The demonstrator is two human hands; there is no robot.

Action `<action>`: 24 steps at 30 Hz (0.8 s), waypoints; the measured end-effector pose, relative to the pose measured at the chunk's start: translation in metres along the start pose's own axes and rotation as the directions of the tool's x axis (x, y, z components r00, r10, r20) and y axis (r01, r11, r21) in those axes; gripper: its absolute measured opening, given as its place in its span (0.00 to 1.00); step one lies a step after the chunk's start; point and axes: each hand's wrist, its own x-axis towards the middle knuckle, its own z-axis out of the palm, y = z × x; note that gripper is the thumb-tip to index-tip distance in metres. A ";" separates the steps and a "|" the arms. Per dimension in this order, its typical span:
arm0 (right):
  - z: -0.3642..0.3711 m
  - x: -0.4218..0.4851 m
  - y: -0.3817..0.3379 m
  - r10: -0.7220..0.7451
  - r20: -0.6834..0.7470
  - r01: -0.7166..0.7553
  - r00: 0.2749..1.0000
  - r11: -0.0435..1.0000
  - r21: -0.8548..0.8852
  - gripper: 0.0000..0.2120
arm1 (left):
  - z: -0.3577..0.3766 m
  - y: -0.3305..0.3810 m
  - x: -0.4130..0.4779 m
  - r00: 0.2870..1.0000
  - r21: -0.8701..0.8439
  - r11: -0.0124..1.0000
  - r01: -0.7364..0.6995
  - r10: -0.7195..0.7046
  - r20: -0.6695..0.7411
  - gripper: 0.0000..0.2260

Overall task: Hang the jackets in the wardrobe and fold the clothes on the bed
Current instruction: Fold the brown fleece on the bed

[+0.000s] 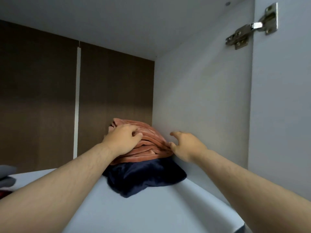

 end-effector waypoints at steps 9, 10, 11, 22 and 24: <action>-0.067 -0.088 0.010 -0.113 0.012 0.113 0.994 0.989 -0.099 0.28 | -0.034 0.043 -0.077 0.997 0.055 0.998 -0.010 0.005 0.081 0.24; -0.073 -0.100 0.013 -0.116 0.014 0.117 0.993 0.989 -0.088 0.28 | -0.038 0.050 -0.086 0.997 0.050 0.999 -0.003 -0.001 0.083 0.24; -0.079 -0.113 0.016 -0.117 0.015 0.118 0.993 0.990 -0.080 0.29 | -0.041 0.058 -0.095 0.997 0.034 0.999 -0.001 -0.001 0.077 0.24; -0.127 -0.272 0.045 -0.152 0.028 0.152 0.988 0.988 0.016 0.26 | -0.027 0.164 -0.228 0.993 0.168 0.984 -0.058 0.039 0.114 0.25; -0.134 -0.300 0.048 -0.157 0.022 0.156 0.987 0.988 0.011 0.25 | -0.023 0.177 -0.250 0.988 0.154 0.986 -0.061 0.037 0.149 0.28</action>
